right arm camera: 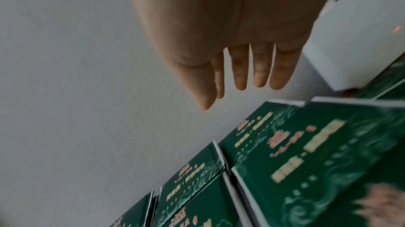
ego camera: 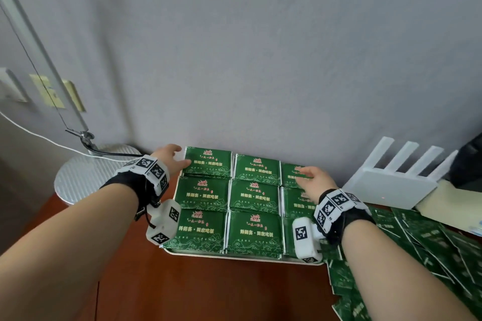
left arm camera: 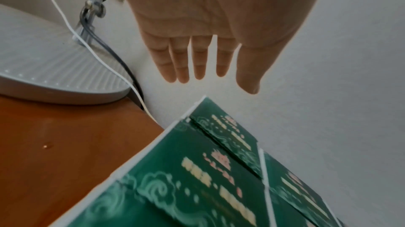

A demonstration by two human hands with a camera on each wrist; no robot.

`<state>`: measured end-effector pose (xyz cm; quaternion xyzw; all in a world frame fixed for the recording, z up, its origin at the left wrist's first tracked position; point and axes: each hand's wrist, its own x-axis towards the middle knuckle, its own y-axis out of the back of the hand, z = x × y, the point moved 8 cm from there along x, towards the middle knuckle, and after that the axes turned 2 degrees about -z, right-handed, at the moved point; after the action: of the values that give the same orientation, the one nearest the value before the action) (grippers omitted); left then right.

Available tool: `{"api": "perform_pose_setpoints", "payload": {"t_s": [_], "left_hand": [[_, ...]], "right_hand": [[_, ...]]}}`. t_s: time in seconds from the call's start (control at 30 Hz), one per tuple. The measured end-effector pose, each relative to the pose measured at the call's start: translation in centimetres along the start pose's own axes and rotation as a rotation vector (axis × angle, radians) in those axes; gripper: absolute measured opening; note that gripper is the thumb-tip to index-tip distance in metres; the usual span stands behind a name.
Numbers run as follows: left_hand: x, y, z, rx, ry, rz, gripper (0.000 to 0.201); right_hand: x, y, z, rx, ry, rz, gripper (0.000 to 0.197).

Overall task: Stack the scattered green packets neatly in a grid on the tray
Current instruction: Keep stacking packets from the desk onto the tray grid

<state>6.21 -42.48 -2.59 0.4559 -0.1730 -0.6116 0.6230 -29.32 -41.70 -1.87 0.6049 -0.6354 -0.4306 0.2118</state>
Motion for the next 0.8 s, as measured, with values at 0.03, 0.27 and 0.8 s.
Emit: {"api": "perform_pose_setpoints", "payload": {"t_s": [0.03,0.27,0.8], "left_hand": [[-1.0,0.1,0.6,0.025,-0.021,-0.001,0.06],[-10.4,-3.2,6.4,0.253,-0.219,-0.034,0.073],[-28.0,-28.5,21.4,0.479,-0.569,-0.378,0.059]], "right_hand": [[-1.2,0.8,0.3,-0.043,0.004,-0.012,0.04],[-11.2,8.3,5.5,-0.13,0.028,0.004,0.058],[-24.6,16.2,37.0,-0.333,-0.373,-0.081,0.068]]}}
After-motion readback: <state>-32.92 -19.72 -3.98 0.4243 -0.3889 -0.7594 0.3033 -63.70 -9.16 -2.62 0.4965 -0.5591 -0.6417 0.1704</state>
